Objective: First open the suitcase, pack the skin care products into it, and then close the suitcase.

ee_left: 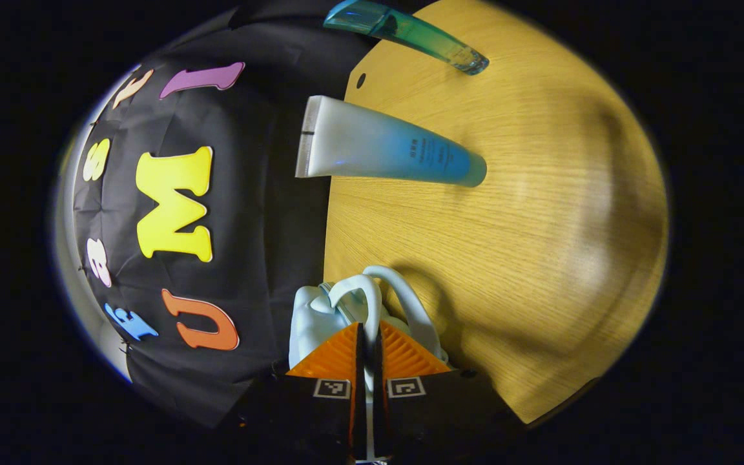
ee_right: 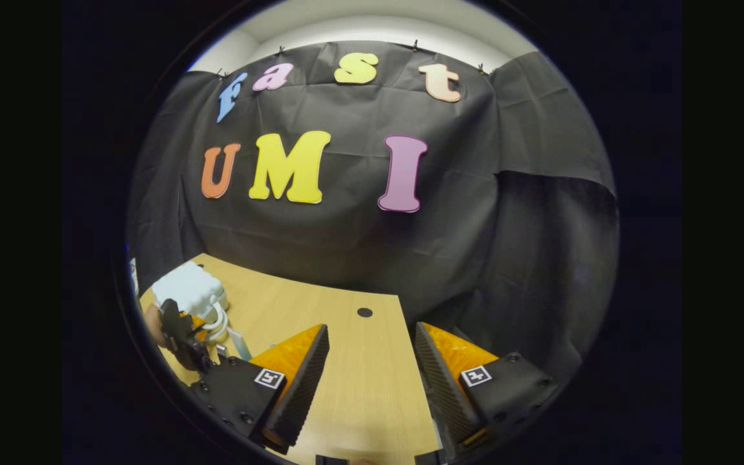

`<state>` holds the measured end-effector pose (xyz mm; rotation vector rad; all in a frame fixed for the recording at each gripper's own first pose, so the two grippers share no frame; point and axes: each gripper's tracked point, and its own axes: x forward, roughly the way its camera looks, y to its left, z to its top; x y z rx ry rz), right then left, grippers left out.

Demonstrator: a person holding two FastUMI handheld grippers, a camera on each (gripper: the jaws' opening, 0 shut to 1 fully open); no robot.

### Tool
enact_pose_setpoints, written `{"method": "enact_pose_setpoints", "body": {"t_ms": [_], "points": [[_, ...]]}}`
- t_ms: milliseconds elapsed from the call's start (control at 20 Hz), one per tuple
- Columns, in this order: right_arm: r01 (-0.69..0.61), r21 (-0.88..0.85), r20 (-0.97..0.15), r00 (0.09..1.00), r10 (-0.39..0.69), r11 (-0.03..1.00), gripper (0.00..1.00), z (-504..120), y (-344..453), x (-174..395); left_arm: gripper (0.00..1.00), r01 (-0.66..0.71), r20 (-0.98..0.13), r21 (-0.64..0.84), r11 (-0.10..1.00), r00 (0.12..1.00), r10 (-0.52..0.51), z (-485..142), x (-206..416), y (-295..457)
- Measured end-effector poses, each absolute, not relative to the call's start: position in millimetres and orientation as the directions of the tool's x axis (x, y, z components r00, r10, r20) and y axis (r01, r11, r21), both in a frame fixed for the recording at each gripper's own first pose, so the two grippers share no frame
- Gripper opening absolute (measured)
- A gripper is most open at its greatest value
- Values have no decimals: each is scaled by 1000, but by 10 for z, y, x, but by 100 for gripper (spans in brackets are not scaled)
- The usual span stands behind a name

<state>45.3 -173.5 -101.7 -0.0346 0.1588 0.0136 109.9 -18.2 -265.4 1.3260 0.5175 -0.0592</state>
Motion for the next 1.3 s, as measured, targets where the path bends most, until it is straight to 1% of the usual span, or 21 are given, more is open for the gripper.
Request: {"method": "enact_pose_setpoints", "body": {"t_ms": [100,200,250,400,550,700,850,950,1000,1150,1300], "points": [[-12,-39,-163,987,6,999,80,-1002,-1684,419,5,336,-451,842,422,867,211,-2598,1061,-131],[-3,-40,-161,987,-3,999,80,-947,-1561,402,4,327,-470,773,543,871,145,-2400,946,-131],[1,-32,-157,988,-6,999,80,-904,-1474,400,4,315,-457,753,578,882,114,-2219,903,-121],[13,-4,-148,989,-14,1000,80,-780,-1138,405,3,252,-390,701,667,918,64,-1671,715,97],[-2,6,-136,991,2,1000,81,-661,-691,410,3,142,-298,619,772,952,64,-1136,566,543],[-29,-5,-131,991,28,1000,81,-593,-197,421,3,100,-274,483,870,961,42,-785,430,1156],[-60,-14,-122,991,58,998,80,-522,286,390,3,26,-235,398,917,969,75,-624,363,1911],[-74,-21,-109,992,71,997,80,-465,574,378,3,41,-228,336,941,973,40,-673,268,2257],[-77,-20,-106,992,75,997,80,-439,706,379,3,27,-216,322,946,975,46,-673,251,2471],[-91,-14,-114,989,88,996,80,-426,1093,354,3,-26,-247,269,963,964,95,-915,219,3150],[-91,-35,-120,989,87,995,80,-414,1329,288,3,-86,-288,136,987,950,122,-1300,229,3802]]}}
